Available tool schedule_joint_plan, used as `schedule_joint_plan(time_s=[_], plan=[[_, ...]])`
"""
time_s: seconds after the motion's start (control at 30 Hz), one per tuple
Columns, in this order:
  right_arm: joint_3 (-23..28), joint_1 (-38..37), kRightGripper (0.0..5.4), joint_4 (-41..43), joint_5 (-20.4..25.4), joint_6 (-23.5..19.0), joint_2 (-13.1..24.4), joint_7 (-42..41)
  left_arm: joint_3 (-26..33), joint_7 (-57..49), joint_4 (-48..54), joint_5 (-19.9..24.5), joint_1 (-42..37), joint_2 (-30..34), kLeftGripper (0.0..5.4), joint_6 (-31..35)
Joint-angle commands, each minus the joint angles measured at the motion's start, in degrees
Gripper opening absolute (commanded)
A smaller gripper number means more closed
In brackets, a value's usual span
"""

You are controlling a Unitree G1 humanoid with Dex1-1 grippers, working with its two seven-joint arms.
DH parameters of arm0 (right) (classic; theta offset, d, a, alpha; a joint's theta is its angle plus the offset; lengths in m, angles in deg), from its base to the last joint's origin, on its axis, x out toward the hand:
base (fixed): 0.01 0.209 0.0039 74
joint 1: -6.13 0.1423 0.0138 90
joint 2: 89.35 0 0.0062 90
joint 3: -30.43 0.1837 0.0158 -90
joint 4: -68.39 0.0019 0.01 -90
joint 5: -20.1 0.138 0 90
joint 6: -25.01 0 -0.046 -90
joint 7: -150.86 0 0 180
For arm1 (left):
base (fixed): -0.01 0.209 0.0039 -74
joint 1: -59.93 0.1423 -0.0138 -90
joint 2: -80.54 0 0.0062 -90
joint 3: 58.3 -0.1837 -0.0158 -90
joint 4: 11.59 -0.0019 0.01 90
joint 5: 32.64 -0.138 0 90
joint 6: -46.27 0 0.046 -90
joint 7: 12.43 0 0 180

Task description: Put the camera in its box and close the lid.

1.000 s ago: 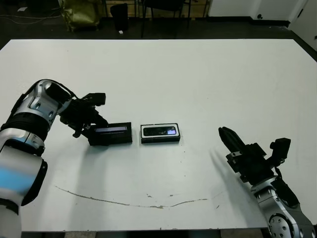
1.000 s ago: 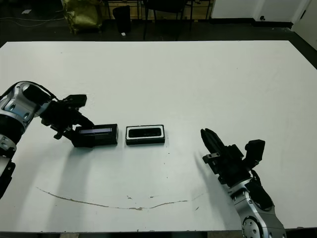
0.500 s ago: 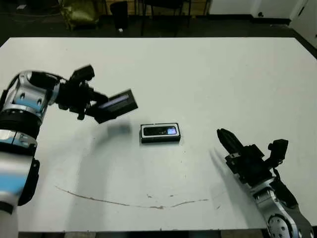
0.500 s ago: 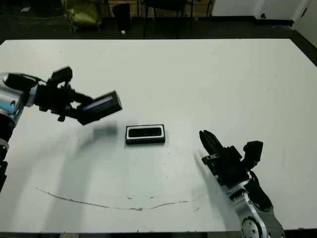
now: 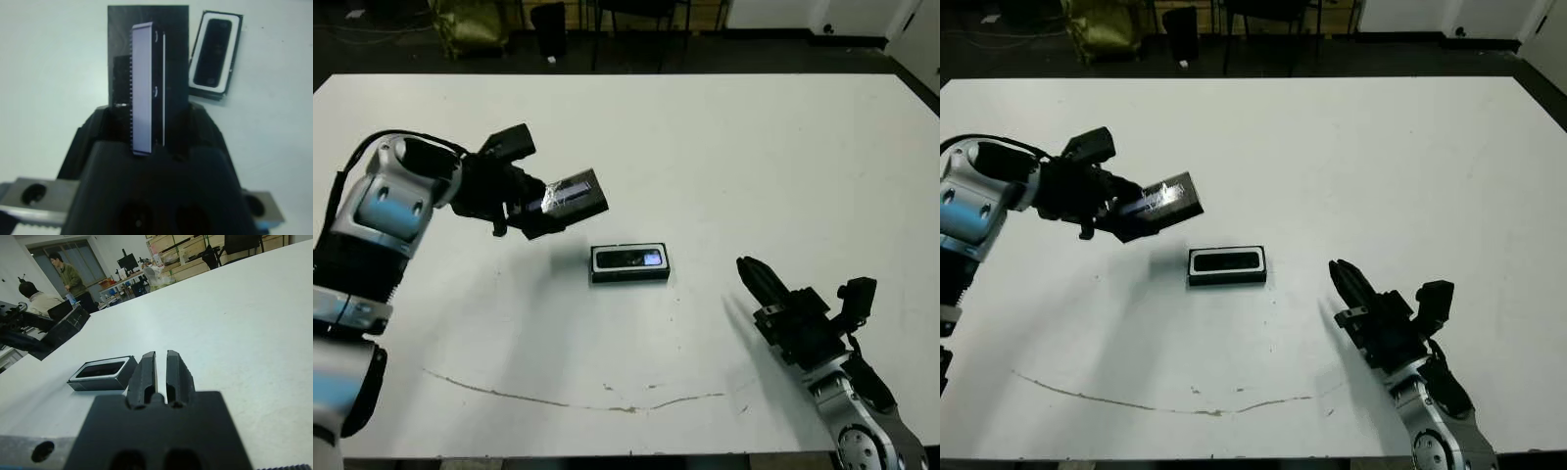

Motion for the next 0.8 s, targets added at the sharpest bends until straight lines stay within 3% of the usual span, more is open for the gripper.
schedule_joint_plan(time_s=[0.03,0.3,0.8], plan=[[-0.20,-0.74,0.00,0.06,-0.06,-0.98,-0.21,0.80,-2.61,-0.49,0.90,-0.39,0.92,0.24,2.23,4.39],[-0.57,-1.17,0.00,2.82,0.03,-3.51,0.31,3.73,-5.03,-0.82,0.78,0.82,0.89,-0.44,2.23,5.35],[-0.54,-0.96,0.00,3.03,0.61,-4.22,-0.32,3.94,-6.21,1.05,-2.99,2.51,-0.32,-2.02,2.23,-2.61]])
